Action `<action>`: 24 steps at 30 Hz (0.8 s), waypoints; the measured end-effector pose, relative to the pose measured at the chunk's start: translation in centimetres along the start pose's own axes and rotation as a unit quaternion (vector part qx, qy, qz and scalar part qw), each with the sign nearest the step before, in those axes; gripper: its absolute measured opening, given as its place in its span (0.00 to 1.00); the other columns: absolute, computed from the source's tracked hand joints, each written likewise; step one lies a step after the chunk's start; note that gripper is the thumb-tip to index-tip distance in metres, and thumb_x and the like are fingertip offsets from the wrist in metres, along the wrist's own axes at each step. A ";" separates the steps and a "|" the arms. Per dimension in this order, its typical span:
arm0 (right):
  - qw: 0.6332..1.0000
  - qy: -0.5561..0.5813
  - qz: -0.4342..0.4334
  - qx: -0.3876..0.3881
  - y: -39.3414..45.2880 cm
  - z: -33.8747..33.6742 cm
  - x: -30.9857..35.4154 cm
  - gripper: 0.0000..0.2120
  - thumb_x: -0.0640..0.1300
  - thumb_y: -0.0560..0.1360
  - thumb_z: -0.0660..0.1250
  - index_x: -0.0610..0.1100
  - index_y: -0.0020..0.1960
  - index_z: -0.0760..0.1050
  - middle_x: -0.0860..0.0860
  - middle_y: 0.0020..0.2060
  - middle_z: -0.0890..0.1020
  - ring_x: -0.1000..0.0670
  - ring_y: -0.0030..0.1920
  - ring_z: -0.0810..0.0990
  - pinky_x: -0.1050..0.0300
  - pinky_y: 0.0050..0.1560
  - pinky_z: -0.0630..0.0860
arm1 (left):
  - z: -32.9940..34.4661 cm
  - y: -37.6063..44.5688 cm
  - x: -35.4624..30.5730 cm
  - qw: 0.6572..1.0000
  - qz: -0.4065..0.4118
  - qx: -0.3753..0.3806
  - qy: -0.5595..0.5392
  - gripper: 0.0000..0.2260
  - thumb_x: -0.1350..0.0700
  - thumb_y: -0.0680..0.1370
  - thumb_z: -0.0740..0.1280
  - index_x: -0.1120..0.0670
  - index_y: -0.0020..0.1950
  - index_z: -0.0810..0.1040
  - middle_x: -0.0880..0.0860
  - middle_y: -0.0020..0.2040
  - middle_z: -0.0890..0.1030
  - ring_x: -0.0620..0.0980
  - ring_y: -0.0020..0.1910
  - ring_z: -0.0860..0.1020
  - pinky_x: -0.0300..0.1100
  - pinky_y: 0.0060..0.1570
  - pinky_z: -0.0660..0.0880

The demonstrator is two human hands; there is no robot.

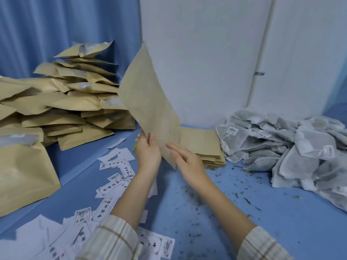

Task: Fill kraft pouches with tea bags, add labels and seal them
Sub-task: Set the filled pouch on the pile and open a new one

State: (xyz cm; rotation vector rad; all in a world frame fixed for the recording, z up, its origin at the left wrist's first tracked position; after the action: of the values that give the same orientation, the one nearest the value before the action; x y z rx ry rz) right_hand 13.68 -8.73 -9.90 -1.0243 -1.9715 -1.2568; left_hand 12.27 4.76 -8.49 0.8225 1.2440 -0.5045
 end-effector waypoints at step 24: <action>0.854 0.352 0.366 -0.116 -10.3 -7.2 -5.7 0.09 0.39 0.73 0.69 0.35 0.50 0.77 0.44 0.36 0.83 0.49 0.32 0.84 0.60 0.28 0.79 | 0.3 -12.0 3.2 0.848 0.062 0.412 0.329 0.26 0.65 0.75 0.60 0.44 0.70 0.68 0.45 0.73 0.64 0.46 0.69 0.65 0.30 0.54 0.68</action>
State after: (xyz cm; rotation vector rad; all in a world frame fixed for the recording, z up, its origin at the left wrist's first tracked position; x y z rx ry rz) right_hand 8.53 -19.71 -16.48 -1.0657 -0.7616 -1.1817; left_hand 4.52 -2.61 -14.74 1.9175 1.5856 -0.6930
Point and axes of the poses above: each hand's wrist, its own y-axis towards the middle knuckle, its own z-axis out of the palm, x = y × z, the point moved 7 cm from there along y, towards the middle knuckle
